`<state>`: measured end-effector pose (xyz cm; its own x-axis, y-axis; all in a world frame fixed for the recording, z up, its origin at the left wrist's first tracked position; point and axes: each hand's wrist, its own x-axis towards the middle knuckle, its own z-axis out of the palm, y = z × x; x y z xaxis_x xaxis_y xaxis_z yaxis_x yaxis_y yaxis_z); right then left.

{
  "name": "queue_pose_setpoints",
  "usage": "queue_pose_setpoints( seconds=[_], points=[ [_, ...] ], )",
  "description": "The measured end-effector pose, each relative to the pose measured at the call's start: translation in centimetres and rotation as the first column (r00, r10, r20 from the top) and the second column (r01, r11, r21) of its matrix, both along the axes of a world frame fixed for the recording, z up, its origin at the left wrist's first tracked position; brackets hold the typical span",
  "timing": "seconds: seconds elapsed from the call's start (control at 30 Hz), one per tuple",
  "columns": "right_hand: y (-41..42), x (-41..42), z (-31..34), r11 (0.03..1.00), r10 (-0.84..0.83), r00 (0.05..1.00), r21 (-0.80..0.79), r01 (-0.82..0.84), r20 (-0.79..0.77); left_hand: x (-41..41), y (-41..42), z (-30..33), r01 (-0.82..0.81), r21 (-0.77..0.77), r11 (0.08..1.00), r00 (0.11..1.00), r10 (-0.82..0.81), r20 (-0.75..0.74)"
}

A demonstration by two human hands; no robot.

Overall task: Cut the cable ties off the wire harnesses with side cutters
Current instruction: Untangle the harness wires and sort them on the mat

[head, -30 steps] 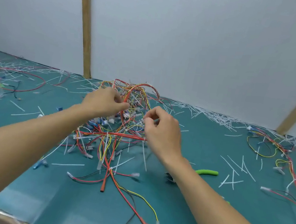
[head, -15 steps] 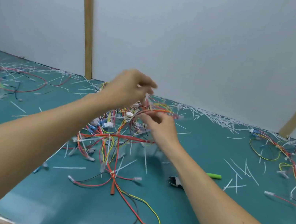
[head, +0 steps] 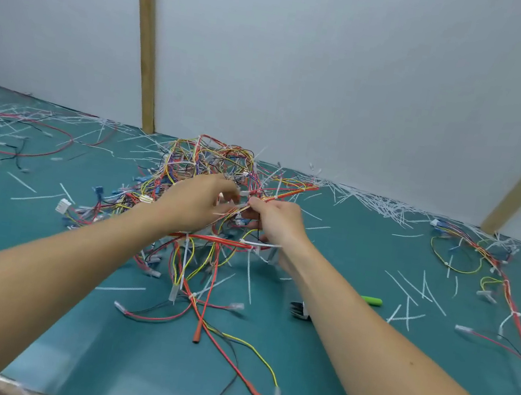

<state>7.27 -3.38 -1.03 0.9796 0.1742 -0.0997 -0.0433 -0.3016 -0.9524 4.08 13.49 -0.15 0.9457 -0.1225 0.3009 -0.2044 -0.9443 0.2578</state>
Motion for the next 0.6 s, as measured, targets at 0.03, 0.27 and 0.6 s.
queue_pose_setpoints(
  seconds=[0.03,0.27,0.6],
  points=[
    [-0.1,-0.1,0.2,0.999,-0.008,0.999,-0.053,0.010,0.039,0.2,0.2,-0.2,-0.039,0.005,0.999,0.999,0.039,0.037],
    [-3.5,1.4,4.6,0.936,-0.344,0.874,0.191,0.294,0.342,0.7,3.9,0.2,-0.497,-0.067,0.865,0.839,0.499,0.218],
    [-7.6,4.3,6.6,0.481,-0.087,0.988,0.863,0.156,-0.130,-1.7,-4.0,3.1,-0.133,-0.035,0.991,0.941,0.137,0.309]
  ],
)
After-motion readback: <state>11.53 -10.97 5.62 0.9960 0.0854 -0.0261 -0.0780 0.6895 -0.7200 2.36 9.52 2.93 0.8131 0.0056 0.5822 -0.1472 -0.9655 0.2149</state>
